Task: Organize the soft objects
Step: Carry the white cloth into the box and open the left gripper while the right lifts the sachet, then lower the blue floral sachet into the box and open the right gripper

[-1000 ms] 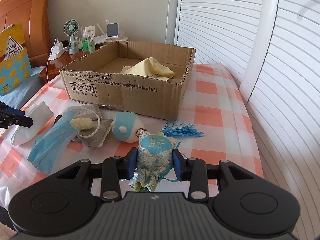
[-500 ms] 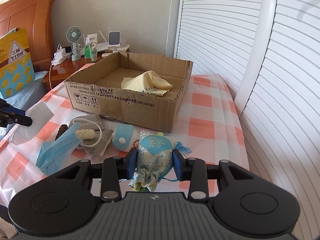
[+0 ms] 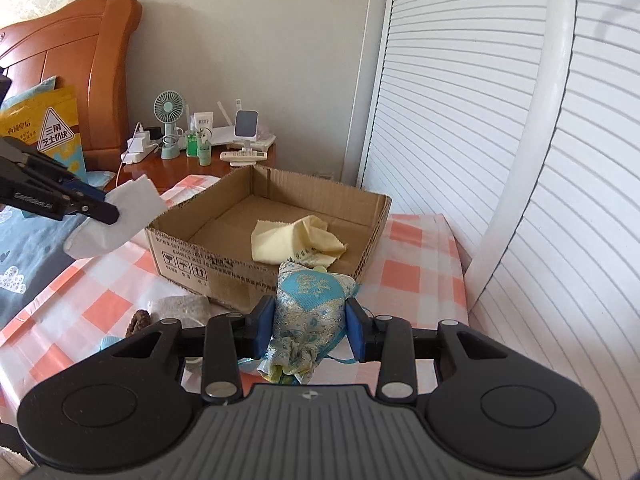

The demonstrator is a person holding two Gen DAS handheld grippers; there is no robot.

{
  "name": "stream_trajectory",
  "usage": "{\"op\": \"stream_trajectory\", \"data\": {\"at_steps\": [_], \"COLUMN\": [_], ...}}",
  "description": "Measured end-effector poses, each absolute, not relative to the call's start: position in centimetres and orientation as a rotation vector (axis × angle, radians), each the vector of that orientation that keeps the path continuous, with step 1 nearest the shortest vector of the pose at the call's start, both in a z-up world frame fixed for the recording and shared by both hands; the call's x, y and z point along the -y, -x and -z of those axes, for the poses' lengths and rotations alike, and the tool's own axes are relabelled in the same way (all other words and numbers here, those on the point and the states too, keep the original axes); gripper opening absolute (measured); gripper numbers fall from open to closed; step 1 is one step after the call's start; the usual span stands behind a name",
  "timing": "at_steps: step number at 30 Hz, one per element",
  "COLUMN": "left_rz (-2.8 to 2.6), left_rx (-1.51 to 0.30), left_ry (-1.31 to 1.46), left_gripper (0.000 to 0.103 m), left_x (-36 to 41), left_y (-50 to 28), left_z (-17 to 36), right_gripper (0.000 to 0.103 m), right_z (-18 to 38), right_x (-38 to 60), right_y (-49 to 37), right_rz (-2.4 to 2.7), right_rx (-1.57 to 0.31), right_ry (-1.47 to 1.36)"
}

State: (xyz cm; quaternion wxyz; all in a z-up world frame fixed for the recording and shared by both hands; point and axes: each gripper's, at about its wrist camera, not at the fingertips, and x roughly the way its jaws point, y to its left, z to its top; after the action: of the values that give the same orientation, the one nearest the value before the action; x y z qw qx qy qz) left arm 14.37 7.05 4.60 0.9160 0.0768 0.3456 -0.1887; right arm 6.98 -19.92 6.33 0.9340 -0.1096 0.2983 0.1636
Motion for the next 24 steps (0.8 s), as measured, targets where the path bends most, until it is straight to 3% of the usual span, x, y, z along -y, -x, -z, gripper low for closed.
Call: {"op": "stream_trajectory", "data": {"at_steps": [12,13,14,15,16,17,24], "left_rz": [0.316,0.308,0.308,0.297,0.277,0.262,0.251], "left_rx": [-0.744,-0.735,-0.73,-0.725,-0.713,-0.701,-0.69], "left_ry": [-0.163,-0.156,-0.15,-0.144,-0.137,-0.128,-0.112], "left_gripper": [0.021,0.028,0.048,0.06,0.081,0.089,0.092], "left_x": [-3.7,-3.6,-3.6,-3.6,-3.7,-3.8,-4.6], "left_y": [-25.7,-26.3,-27.0,-27.4,-27.6,-27.5,-24.5], "left_z": [-3.2,-2.9,-2.6,-2.3,-2.1,-2.0,-2.4], "right_gripper": [0.042,0.042,0.042,0.042,0.042,0.042,0.042], "right_z": [-9.4,-9.4,-9.3,-9.3,-9.2,-9.2,-9.5], "right_x": [19.8,19.7,19.7,19.6,19.5,19.4,18.6], "right_y": [-10.6,-10.9,-11.1,-11.4,-11.6,-11.7,-12.4], "right_rz": [-0.353,-0.354,-0.354,-0.355,-0.354,-0.354,-0.369], "right_rx": [-0.567,-0.567,-0.569,-0.572,-0.575,-0.576,-0.569], "right_ry": [0.249,0.253,0.256,0.257,0.256,0.253,0.249]}}
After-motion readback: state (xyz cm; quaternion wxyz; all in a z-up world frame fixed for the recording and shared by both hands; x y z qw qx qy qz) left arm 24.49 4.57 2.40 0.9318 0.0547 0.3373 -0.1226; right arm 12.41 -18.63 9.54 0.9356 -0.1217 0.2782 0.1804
